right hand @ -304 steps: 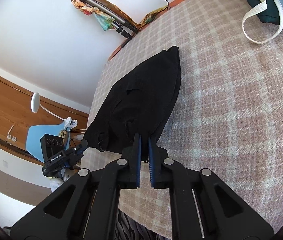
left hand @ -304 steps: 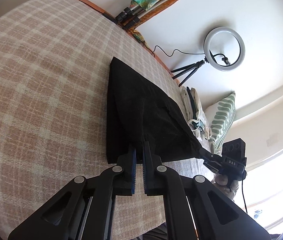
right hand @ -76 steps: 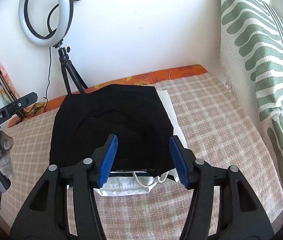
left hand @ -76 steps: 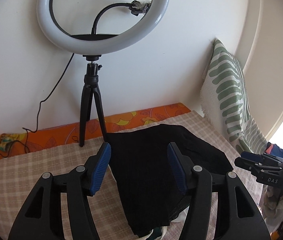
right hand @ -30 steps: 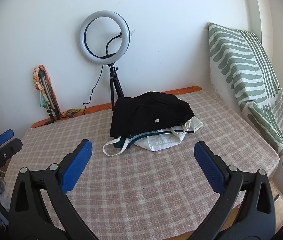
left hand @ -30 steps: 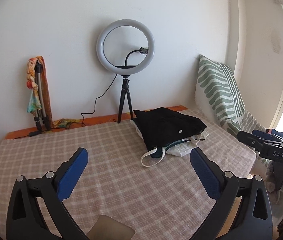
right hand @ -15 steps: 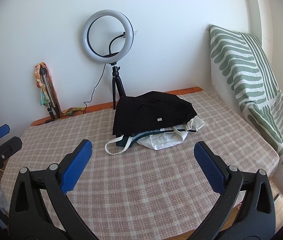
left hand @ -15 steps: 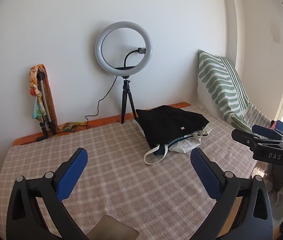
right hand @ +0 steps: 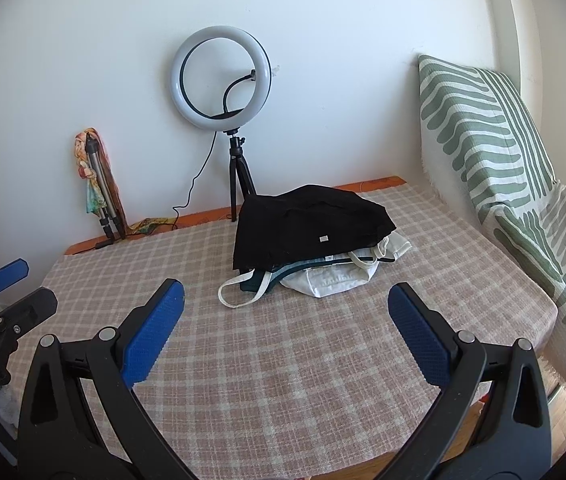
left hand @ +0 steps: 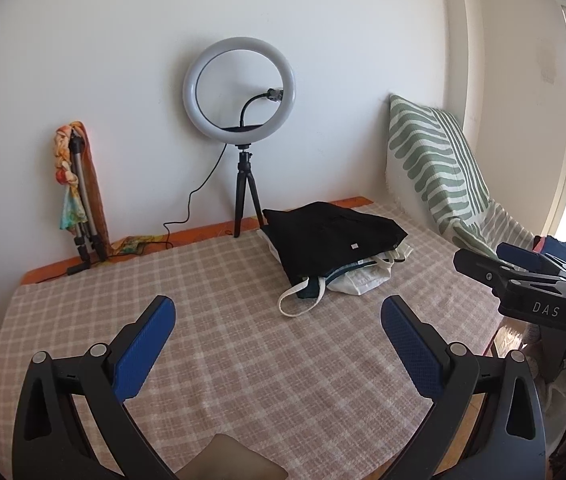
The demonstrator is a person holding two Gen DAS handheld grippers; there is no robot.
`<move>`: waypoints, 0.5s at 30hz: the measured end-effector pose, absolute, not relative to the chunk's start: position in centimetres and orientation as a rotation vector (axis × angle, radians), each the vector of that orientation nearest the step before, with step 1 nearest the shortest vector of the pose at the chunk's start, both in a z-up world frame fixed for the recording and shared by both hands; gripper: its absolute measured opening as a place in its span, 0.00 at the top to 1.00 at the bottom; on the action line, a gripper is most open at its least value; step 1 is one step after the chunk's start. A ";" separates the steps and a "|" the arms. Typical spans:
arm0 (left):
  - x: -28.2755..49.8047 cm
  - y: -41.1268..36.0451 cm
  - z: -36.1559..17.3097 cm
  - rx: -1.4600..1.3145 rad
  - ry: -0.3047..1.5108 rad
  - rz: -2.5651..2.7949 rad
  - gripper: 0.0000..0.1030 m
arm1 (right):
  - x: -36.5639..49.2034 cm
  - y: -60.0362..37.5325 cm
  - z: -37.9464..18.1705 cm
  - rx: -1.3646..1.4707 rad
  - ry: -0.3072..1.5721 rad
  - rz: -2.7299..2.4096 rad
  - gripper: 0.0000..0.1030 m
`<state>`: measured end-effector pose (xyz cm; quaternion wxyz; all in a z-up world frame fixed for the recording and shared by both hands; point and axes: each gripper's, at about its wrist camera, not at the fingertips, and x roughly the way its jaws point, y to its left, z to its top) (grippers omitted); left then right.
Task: Fold small clothes
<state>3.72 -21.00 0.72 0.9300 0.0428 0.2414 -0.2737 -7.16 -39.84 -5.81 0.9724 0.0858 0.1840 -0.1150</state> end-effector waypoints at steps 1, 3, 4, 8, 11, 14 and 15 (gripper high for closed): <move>3.7 -21.0 0.7 0.086 0.494 -0.562 0.01 | -7.2 -39.7 -5.7 0.172 0.368 -0.232 0.00; 3.7 -20.9 0.9 0.080 0.491 -0.564 0.01 | -7.3 -39.6 -5.6 0.170 0.365 -0.232 0.00; 3.6 -20.9 1.0 0.079 0.489 -0.562 0.01 | -7.2 -39.5 -5.5 0.169 0.365 -0.232 0.00; 3.4 -20.8 1.2 0.071 0.482 -0.560 0.01 | -7.2 -39.6 -5.5 0.168 0.363 -0.232 0.00; 3.3 -20.6 1.4 0.066 0.481 -0.561 0.01 | -7.2 -39.6 -5.4 0.167 0.367 -0.233 0.00; 3.3 -20.6 1.5 0.066 0.477 -0.557 0.01 | -7.3 -39.4 -5.3 0.165 0.365 -0.236 0.00; 3.3 -20.6 1.4 0.065 0.478 -0.558 0.01 | -7.3 -39.4 -5.3 0.165 0.364 -0.235 0.00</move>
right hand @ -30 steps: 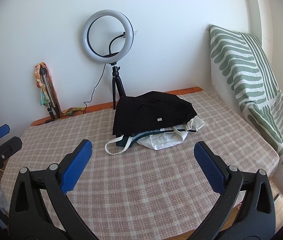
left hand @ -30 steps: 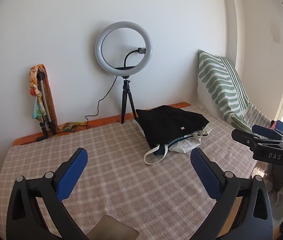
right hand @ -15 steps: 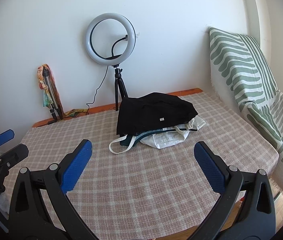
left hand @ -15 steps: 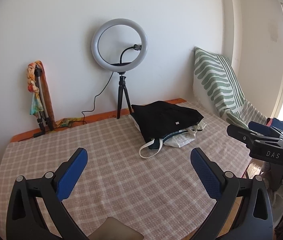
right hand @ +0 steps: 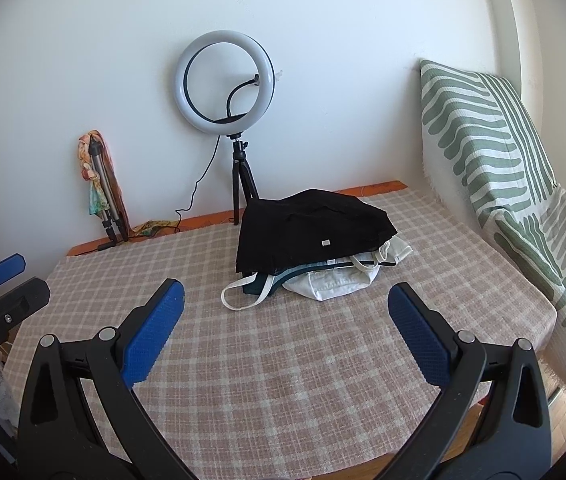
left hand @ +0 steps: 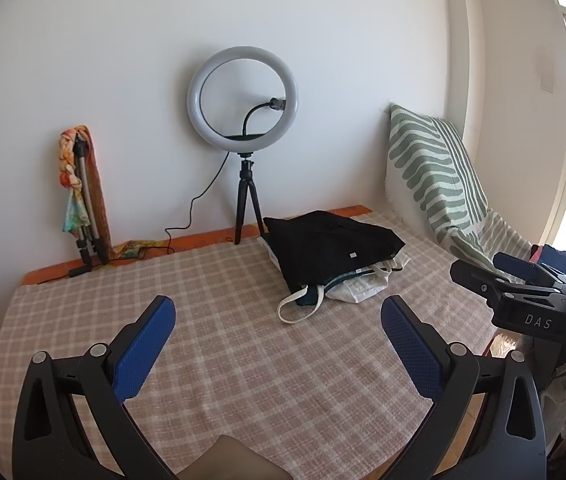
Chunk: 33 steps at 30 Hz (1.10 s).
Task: Fold small clothes
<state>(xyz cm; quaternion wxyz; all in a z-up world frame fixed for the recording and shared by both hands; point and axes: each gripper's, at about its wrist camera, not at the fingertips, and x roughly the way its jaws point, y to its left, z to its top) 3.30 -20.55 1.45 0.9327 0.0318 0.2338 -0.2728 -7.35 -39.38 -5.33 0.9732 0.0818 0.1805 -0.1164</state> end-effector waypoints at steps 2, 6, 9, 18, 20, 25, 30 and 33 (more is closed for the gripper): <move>3.3 -20.6 1.5 0.063 0.480 -0.559 0.01 | -7.4 -39.3 -5.3 0.168 0.364 -0.230 0.00; 3.3 -20.5 1.5 0.063 0.479 -0.559 0.01 | -7.4 -39.4 -5.4 0.174 0.365 -0.226 0.00; 3.3 -20.5 1.5 0.062 0.479 -0.558 0.01 | -7.3 -39.4 -5.4 0.171 0.364 -0.223 0.00; 3.2 -20.5 1.7 0.057 0.477 -0.562 0.01 | -7.4 -39.3 -5.5 0.172 0.364 -0.223 0.00; 3.2 -20.5 1.7 0.059 0.475 -0.560 0.01 | -7.4 -39.3 -5.5 0.175 0.364 -0.222 0.00; 3.2 -20.5 1.7 0.061 0.477 -0.563 0.01 | -7.4 -39.2 -5.5 0.176 0.364 -0.221 0.00; 3.2 -20.4 1.6 0.056 0.482 -0.565 0.01 | -7.3 -39.2 -5.5 0.175 0.366 -0.222 0.00; 3.2 -20.2 1.6 0.055 0.482 -0.562 0.01 | -7.3 -39.2 -5.6 0.174 0.367 -0.221 0.00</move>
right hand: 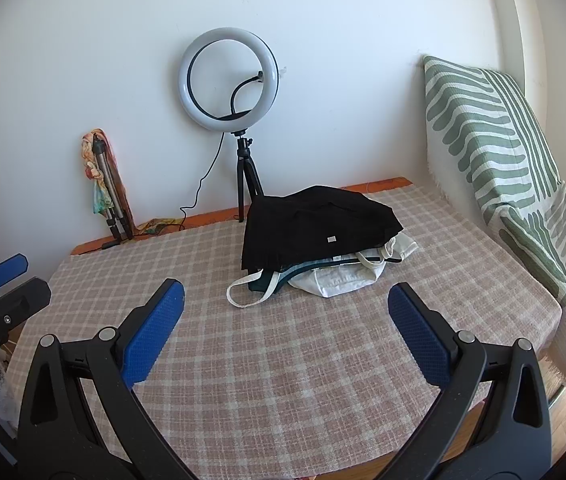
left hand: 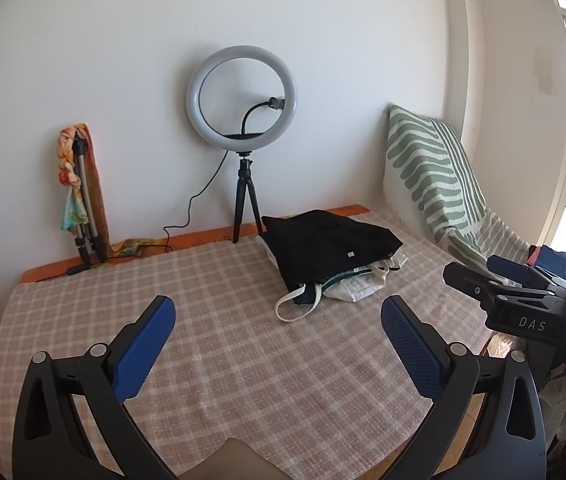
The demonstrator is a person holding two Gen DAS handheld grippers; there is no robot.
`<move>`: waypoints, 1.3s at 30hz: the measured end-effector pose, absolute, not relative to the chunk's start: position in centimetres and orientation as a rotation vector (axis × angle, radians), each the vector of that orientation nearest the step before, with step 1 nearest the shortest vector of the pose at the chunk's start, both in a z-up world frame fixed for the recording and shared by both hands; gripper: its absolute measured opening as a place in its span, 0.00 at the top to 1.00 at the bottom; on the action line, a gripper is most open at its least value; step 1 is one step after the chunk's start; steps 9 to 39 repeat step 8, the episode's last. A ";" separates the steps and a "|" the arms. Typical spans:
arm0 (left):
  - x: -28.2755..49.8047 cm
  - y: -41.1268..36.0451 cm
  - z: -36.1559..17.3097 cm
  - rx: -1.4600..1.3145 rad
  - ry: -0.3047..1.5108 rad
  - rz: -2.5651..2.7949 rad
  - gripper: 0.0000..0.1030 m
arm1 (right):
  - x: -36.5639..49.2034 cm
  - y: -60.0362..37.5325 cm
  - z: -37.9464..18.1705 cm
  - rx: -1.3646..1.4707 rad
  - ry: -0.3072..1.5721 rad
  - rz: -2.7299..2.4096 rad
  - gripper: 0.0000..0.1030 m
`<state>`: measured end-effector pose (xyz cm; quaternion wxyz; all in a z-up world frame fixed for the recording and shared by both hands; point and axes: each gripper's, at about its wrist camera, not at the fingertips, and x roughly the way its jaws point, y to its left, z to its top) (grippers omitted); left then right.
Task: Fold small clothes
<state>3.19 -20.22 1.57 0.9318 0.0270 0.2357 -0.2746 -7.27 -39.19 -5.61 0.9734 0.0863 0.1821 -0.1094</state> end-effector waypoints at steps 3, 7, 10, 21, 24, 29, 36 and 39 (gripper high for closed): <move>3.2 -20.2 1.5 0.056 0.482 -0.560 0.01 | -7.2 -39.1 -5.9 0.172 0.369 -0.220 0.00; 3.2 -20.0 1.5 0.058 0.470 -0.546 0.01 | -6.9 -39.1 -6.3 0.171 0.376 -0.221 0.00; 3.3 -19.9 1.4 0.057 0.475 -0.550 0.01 | -6.7 -39.2 -6.5 0.168 0.380 -0.222 0.00; 3.3 -19.9 1.4 0.057 0.475 -0.550 0.01 | -6.7 -39.2 -6.5 0.168 0.380 -0.222 0.00; 3.3 -19.9 1.4 0.057 0.475 -0.550 0.01 | -6.7 -39.2 -6.5 0.168 0.380 -0.222 0.00; 3.3 -19.9 1.4 0.057 0.475 -0.550 0.01 | -6.7 -39.2 -6.5 0.168 0.380 -0.222 0.00; 3.3 -19.9 1.4 0.057 0.475 -0.550 0.01 | -6.7 -39.2 -6.5 0.168 0.380 -0.222 0.00; 3.3 -19.9 1.4 0.057 0.475 -0.550 0.01 | -6.7 -39.2 -6.5 0.168 0.380 -0.222 0.00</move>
